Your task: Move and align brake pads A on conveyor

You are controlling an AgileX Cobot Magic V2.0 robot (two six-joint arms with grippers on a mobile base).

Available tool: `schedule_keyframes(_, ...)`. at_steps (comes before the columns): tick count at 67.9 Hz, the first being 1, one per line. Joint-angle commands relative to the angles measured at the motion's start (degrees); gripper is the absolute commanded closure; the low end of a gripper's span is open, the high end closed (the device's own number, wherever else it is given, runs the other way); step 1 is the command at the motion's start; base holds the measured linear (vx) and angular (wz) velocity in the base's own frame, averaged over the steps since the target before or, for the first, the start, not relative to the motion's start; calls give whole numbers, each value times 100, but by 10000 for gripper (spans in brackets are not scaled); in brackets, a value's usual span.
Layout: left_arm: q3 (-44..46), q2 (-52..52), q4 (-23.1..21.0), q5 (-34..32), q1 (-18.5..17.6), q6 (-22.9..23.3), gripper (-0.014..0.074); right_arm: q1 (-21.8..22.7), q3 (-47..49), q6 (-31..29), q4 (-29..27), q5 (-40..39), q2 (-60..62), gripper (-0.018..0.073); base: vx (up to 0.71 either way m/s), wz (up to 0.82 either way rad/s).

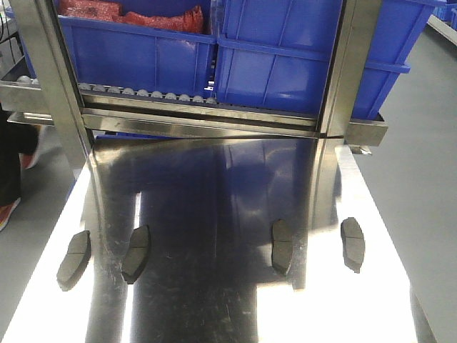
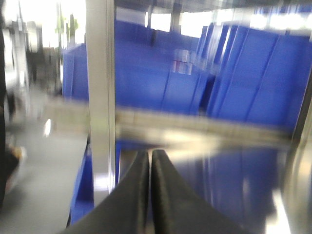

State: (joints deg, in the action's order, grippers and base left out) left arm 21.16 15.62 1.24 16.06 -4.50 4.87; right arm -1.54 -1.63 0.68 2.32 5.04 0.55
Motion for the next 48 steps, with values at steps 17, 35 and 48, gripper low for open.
schedule_keyframes(17,827,1679,-56,1403,2,60,602,24,-67,-68,17,-414,74,571,0,0)
schedule_keyframes(35,827,1870,-124,1865,2,71,601,24,-67,-68,17,-414,74,571,0,0)
schedule_keyframes(48,827,1889,-124,2004,2,61,548,24,-67,-68,17,-414,74,571,0,0)
